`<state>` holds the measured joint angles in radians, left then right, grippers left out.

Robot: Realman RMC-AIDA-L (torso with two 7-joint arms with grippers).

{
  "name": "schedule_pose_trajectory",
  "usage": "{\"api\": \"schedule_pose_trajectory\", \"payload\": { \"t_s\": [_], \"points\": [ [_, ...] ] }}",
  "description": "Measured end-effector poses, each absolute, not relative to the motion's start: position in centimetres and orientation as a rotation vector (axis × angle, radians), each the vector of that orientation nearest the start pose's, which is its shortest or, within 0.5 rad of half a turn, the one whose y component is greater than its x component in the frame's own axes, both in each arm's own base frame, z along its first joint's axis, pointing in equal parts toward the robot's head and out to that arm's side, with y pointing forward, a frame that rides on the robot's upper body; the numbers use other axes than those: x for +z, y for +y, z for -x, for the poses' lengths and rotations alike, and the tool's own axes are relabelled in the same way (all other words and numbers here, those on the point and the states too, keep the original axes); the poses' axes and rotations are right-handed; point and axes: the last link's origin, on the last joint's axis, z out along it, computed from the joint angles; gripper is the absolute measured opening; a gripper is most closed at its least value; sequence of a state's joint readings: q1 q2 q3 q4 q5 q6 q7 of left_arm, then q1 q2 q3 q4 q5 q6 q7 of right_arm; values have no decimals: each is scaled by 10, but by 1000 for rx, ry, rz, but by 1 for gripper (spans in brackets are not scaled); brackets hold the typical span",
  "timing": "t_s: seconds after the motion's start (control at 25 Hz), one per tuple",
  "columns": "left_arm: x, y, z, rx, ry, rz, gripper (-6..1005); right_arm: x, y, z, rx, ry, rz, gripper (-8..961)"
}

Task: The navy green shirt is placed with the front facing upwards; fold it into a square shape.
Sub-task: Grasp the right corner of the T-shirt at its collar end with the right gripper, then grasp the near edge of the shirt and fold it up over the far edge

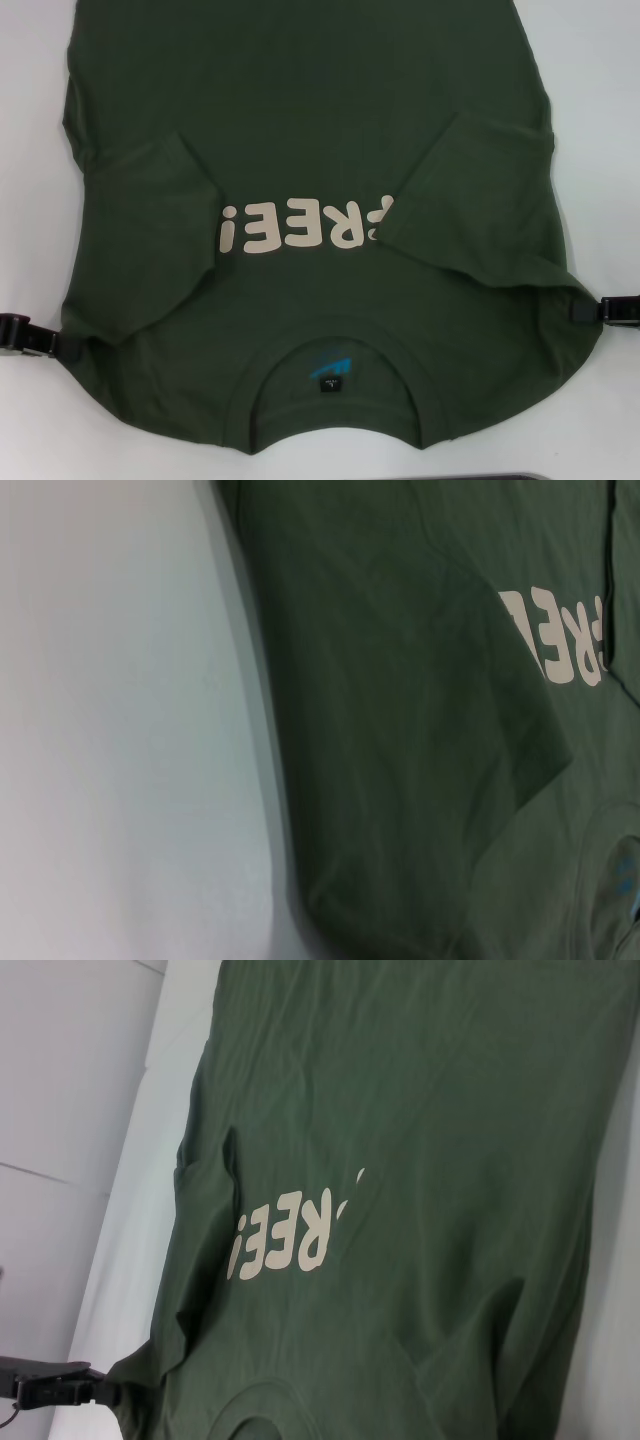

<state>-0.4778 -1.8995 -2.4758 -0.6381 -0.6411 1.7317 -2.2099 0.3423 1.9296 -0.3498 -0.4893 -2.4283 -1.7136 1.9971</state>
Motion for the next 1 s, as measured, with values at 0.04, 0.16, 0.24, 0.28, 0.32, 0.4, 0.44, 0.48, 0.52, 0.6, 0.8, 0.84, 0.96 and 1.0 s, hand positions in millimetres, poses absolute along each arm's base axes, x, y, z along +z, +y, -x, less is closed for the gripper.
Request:
{"api": "schedule_pose_trajectory", "payload": {
  "t_s": [0.04,0.16,0.24,0.28,0.32,0.4,0.44,0.48,0.52,0.6,0.8,0.84,0.96,1.0],
  "points": [
    [53,271,351,-5,-1944,2437,31,38,225,-377,570,1985,2257,246],
    [53,272,351,-4,-1941,2439,31,38,224,-377,571,1985,2256,161],
    [53,272,350,-4,-1939,2440,31,38,223,-378,572,1988,2251,130],
    [53,273,350,-4,-1938,2441,31,38,221,-379,574,1989,2247,114],
    [53,273,350,-5,-1938,2441,31,38,219,-380,576,1992,2242,98],
    [53,273,350,-8,-1939,2442,31,40,213,-383,585,1999,2227,66],
    [52,273,350,-10,-1940,2443,31,41,210,-385,587,2002,2217,50],
    [52,272,349,-12,-1942,2444,31,42,208,-387,594,2002,2202,35],
    [53,272,349,-13,-1946,2443,31,44,205,-389,602,2001,2186,19],
    [54,272,349,-14,-1954,2443,31,50,200,-393,629,1994,2158,4],
    [59,271,347,-5,-1971,2453,31,60,191,-399,658,1989,2117,9],
    [62,270,347,3,-1987,2451,31,61,189,-400,656,1992,2112,10],
    [66,267,347,15,-2011,2451,31,62,185,-403,654,1998,2100,13],
    [66,266,347,23,-2021,2453,31,62,184,-403,653,2000,2097,14]
  ]
}}
